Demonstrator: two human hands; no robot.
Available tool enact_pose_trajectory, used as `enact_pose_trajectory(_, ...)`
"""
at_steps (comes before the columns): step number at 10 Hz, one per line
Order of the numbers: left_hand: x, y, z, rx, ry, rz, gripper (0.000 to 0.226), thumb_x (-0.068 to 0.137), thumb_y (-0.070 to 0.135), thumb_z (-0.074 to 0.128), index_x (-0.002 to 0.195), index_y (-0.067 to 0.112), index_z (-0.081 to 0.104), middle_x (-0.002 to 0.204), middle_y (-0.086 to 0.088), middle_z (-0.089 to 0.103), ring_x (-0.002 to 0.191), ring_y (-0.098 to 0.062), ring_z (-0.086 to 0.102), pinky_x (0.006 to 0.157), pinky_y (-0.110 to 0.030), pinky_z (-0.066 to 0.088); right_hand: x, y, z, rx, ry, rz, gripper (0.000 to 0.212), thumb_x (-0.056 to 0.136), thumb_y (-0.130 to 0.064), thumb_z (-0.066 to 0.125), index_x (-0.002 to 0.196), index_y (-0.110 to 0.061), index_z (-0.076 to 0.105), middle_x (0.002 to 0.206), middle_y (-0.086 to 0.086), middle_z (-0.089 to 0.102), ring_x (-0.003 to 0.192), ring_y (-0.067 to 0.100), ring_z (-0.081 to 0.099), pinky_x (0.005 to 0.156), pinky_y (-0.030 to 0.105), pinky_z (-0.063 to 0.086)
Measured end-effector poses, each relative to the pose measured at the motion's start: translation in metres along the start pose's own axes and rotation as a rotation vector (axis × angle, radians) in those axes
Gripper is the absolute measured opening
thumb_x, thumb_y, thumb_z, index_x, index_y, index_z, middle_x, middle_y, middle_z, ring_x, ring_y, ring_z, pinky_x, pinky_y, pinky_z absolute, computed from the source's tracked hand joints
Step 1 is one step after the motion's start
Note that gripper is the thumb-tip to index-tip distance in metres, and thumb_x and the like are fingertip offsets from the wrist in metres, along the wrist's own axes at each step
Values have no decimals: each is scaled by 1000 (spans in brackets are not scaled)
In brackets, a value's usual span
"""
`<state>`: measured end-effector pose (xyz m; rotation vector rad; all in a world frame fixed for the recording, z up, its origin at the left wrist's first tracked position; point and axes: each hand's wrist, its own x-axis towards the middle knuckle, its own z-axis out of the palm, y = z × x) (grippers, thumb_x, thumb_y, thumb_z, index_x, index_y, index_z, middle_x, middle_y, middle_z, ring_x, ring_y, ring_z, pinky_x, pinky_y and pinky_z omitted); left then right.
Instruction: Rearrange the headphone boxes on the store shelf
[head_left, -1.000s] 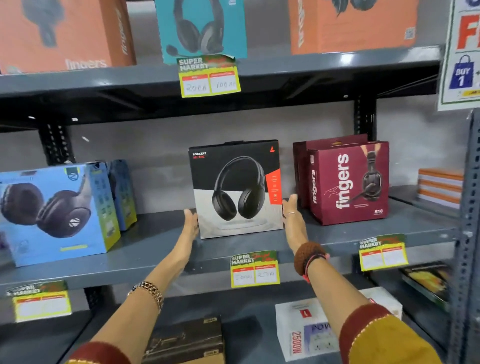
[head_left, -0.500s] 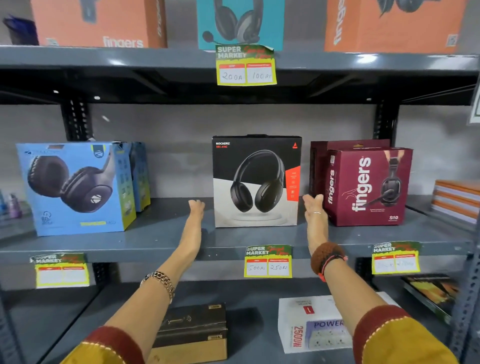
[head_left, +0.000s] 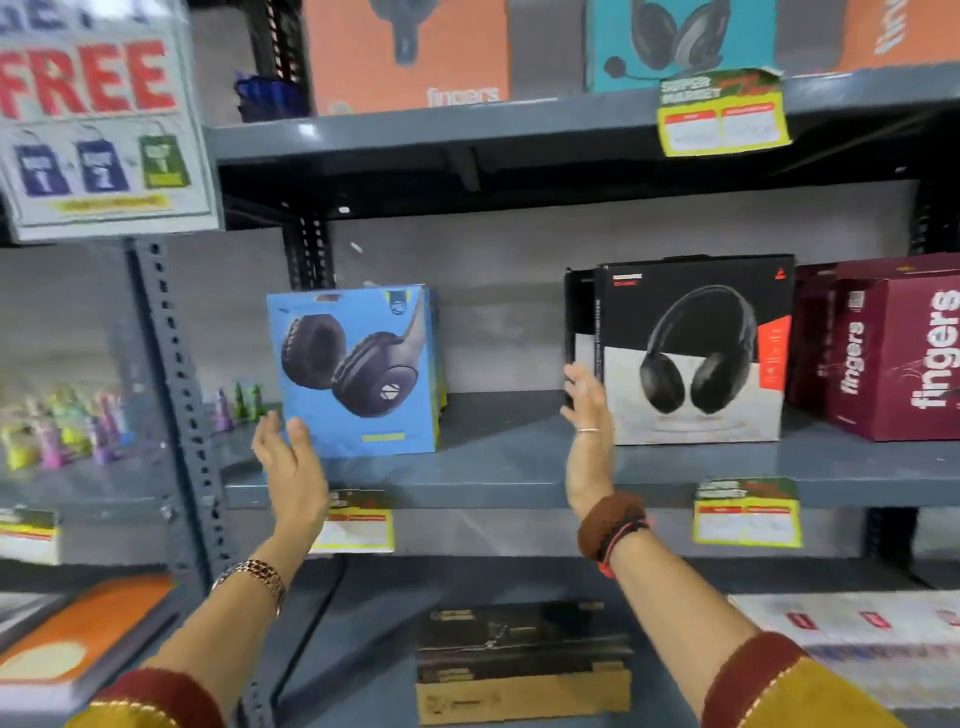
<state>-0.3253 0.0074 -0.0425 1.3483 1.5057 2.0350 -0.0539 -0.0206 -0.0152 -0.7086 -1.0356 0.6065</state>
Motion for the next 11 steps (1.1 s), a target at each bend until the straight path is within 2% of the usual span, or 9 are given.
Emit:
enact_pose_trajectory(1,26,-9,-23,-11,-152,-75,76,89,61,17,148,12,18,159,-6,12,145,-20,13,114,-29,8,-12,13,55,3,-103,119,57,92,-45,36,140,-13,39,149,5,40,138,17,36,116,43,25)
enact_pose_trajectory(2,54,-12,-49,-69,-489,-172,88,71,75,15,141,26,33,149,4,31,135,-16,32,113,-35,22,-22,24,111,-14,-202,238,62,93,-51,27,146,-18,27,156,0,26,142,13,26,119,40,18)
enact_pose_trajectory(3,58,-8,-59,-88,-619,-192,80,65,80,15,129,38,36,134,14,38,122,-10,37,102,-26,25,-26,32,126,-38,-235,305,78,83,-68,23,146,-22,26,157,-3,24,143,12,24,120,39,16)
enact_pose_trajectory(4,65,-14,-62,-60,-733,-145,103,50,95,17,137,41,23,133,21,32,123,-5,32,105,-27,19,-27,40,127,-150,-318,346,91,58,-89,23,131,-40,46,145,-12,42,134,10,37,116,36,22)
enact_pose_trajectory(5,72,-15,-64,-61,-770,-141,113,43,98,16,140,41,20,133,25,31,123,-4,32,110,-29,17,-24,40,129,-173,-349,356,61,62,-87,22,99,-51,54,118,-24,55,113,-2,51,103,23,33)
enact_pose_trajectory(6,79,-9,-65,-94,-816,-148,90,42,99,15,119,55,32,117,35,44,114,3,42,99,-17,27,-21,40,129,-135,-302,372,31,92,-58,25,100,-42,51,98,-25,53,109,6,49,95,21,35)
enact_pose_trajectory(7,80,-5,-66,-107,-814,-160,88,38,100,16,113,56,30,109,36,47,103,10,46,89,-8,30,-19,43,127,-158,-318,376,46,95,-50,25,128,-28,47,115,-13,52,125,15,43,105,28,31)
enact_pose_trajectory(8,79,-6,-65,-99,-796,-154,102,42,98,12,131,49,22,121,31,38,116,2,39,99,-19,20,-17,43,128,-222,-344,391,63,92,-58,23,141,-21,38,143,-1,44,137,19,37,116,38,25)
enact_pose_trajectory(11,54,-18,-69,26,-546,33,80,76,78,16,144,37,23,148,19,27,138,-7,23,108,-27,15,-31,35,119,-425,-275,267,51,98,-38,31,146,-25,25,157,-1,24,145,19,21,118,38,16)
